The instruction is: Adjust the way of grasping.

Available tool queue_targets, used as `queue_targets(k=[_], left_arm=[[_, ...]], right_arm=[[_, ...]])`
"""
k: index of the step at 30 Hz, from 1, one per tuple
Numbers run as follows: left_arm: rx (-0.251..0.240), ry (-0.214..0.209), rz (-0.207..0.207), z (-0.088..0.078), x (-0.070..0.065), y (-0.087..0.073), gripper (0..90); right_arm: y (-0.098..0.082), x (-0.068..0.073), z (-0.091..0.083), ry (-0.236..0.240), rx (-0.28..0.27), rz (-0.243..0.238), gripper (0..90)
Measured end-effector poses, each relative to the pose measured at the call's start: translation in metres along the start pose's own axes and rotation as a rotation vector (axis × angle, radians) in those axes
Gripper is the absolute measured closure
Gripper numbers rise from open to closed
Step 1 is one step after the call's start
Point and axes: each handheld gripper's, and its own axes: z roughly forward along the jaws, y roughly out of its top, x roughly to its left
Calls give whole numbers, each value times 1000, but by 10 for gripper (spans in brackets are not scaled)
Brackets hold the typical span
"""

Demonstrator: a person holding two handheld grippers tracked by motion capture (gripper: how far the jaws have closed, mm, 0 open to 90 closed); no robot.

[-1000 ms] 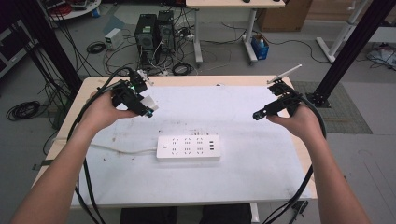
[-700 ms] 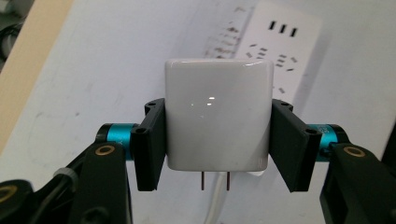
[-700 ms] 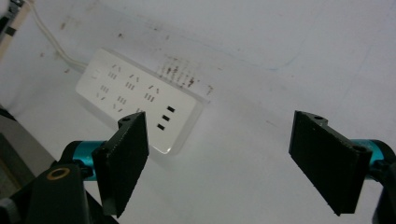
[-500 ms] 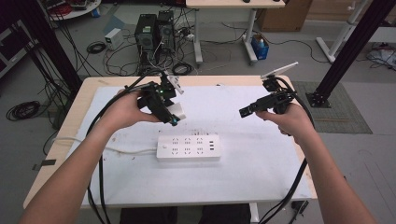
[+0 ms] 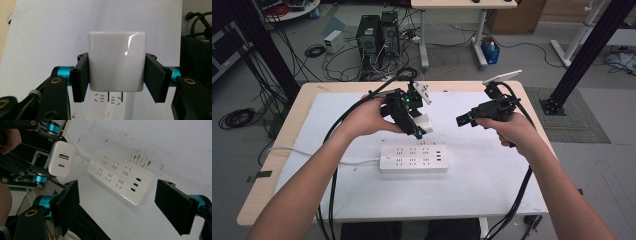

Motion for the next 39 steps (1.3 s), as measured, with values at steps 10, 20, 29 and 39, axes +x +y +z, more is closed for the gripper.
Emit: queue_targets(k=[10, 20, 29, 39], left_arm=[[-21, -14, 37, 9, -7, 14, 425], [-73, -1, 68, 12, -13, 20, 425], [-116, 32, 108, 11, -15, 19, 425], [-102, 82, 154, 15, -18, 18, 412]], right_arm=[[7, 21, 26, 53, 38, -27, 196], [10, 32, 38, 129, 43, -18, 300], [9, 34, 41, 202, 24, -8, 538], [8, 31, 43, 217, 10, 47, 622]])
